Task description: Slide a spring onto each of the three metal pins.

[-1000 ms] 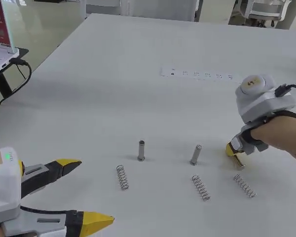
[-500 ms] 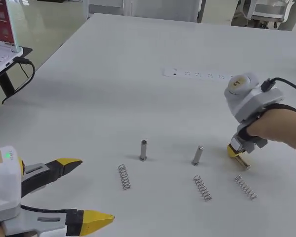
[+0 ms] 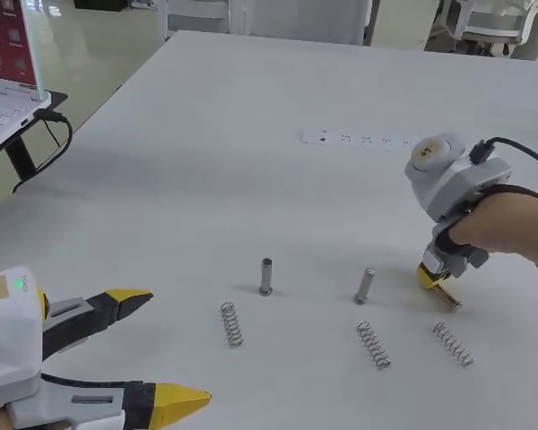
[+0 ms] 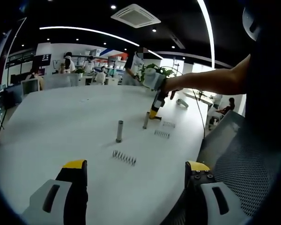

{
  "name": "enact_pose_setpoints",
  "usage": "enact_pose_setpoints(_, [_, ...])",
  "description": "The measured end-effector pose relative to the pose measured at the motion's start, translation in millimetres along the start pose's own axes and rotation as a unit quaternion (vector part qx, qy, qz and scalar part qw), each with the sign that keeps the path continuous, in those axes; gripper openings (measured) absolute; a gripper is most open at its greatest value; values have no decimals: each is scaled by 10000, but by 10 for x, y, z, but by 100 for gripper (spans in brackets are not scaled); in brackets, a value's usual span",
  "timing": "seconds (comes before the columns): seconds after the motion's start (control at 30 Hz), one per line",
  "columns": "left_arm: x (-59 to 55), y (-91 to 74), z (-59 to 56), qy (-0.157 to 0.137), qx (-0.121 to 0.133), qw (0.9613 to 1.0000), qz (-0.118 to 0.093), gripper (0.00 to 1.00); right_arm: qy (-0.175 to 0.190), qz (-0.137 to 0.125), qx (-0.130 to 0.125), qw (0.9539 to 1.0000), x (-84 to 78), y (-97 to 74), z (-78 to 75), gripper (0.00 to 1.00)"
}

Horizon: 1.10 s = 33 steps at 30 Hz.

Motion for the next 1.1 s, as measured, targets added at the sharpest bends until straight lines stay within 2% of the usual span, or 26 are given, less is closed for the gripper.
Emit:
enact_pose_setpoints(0.33, [46,44,-38,60,-68,10000,19,82,234,-399,52,9989,-63,-118,-39,5])
enact_pose_setpoints(0.53, [68,35,-55,93,-86,9999,15,82,394,-689,44,9968,-156,-229,-36,5])
enact_pose_setpoints(0.83, [80,44,-77,131,-118,9998,21,82,536,-1182,-18,9915,-232,-351,-31,5])
enact_pose_setpoints(1.1, [83,68,-80,144,-151,9998,43,81,614,-1514,-58,9866,-327,-432,0,5])
Point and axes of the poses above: the centre of the closed fingertips' face, and the gripper's own axes: y roughly forward along the fingers, z roughly to its left, x roughly out of its top, the point moved 4 cm from there along -y, roughly backward along the fingers, and after that the axes turned 11 degrees about -x, right-handed, at the moved point
